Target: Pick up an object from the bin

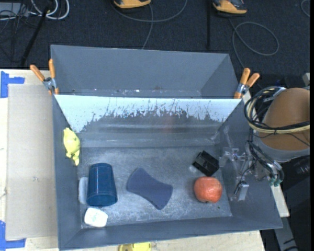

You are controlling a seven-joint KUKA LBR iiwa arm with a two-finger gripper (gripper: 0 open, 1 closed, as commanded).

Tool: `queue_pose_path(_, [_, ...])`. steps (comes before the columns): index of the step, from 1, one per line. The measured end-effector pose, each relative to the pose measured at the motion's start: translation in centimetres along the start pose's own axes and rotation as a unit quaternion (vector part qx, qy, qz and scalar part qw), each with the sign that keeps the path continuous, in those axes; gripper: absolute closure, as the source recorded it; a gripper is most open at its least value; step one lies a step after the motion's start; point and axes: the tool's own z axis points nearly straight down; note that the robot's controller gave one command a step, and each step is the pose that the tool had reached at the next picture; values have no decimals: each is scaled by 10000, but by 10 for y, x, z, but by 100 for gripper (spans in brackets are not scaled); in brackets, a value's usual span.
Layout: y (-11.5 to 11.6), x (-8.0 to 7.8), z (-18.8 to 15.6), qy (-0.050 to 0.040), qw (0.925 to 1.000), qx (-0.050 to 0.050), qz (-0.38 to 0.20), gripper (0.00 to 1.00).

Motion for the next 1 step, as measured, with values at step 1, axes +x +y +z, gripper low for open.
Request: queue_pose_path(1, [0,-2,-4,-37,10000,8,-22,0])
